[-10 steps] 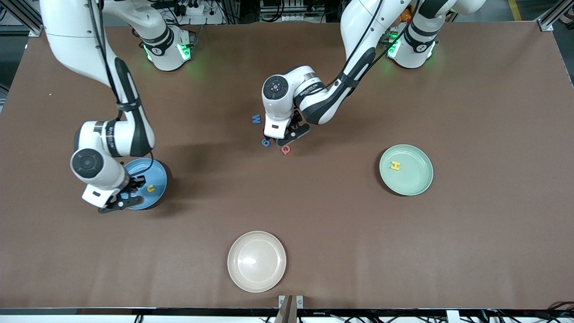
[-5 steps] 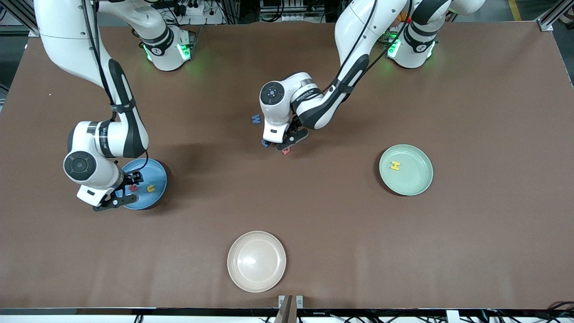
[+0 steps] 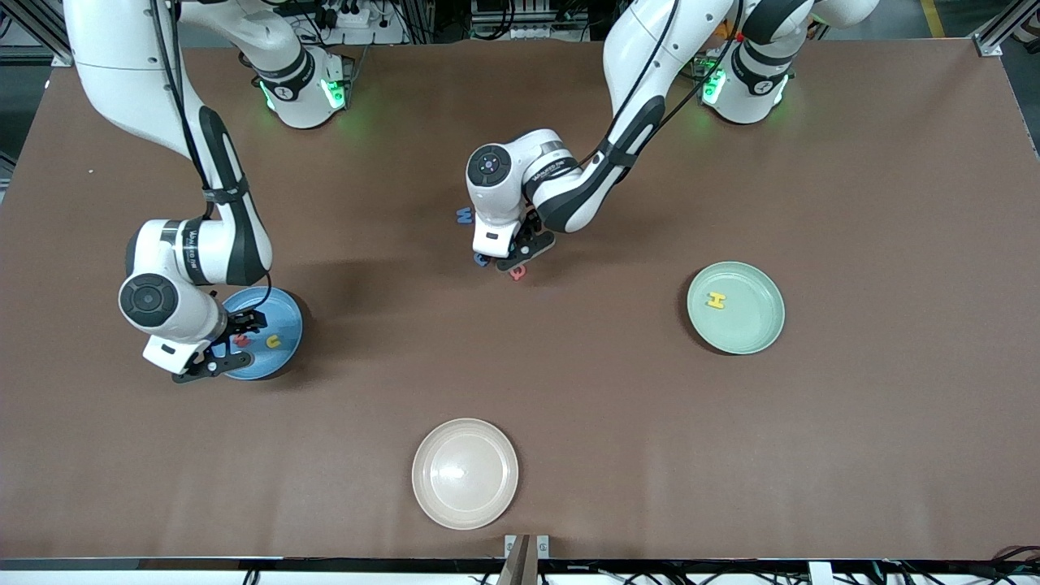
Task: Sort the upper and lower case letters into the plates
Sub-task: 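Drop the m with the right gripper while the left gripper grasps R, then carry the R with the left gripper while the right gripper returns to letters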
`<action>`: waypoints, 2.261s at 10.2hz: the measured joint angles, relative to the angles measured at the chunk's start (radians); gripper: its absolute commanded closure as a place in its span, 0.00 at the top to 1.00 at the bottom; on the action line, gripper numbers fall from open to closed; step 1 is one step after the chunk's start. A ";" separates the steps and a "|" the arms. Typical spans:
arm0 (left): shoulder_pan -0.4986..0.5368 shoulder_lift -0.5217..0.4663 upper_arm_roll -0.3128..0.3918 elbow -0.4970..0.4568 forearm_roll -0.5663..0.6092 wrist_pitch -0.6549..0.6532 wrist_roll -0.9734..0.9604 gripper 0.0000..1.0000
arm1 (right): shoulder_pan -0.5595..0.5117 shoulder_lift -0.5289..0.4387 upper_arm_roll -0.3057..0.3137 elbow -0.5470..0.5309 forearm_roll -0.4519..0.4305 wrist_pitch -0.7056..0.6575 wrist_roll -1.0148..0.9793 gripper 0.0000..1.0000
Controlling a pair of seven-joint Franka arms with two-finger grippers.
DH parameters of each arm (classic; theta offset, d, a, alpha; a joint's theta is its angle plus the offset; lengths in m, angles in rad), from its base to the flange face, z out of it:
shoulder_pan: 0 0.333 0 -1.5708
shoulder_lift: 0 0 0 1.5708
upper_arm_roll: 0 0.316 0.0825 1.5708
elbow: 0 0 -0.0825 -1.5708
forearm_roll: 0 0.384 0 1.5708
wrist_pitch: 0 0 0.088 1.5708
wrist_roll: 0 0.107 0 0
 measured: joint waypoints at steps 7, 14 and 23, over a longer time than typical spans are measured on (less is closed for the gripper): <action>-0.001 0.008 0.001 0.011 0.020 0.000 0.000 0.57 | 0.000 0.000 0.001 0.001 0.000 -0.004 0.000 1.00; -0.001 0.022 0.001 0.037 0.022 0.000 -0.001 0.54 | 0.028 -0.008 0.004 0.011 0.001 -0.046 0.021 1.00; -0.002 0.023 0.001 0.041 0.022 0.000 -0.009 0.40 | 0.088 -0.062 0.006 0.014 0.107 -0.124 0.111 1.00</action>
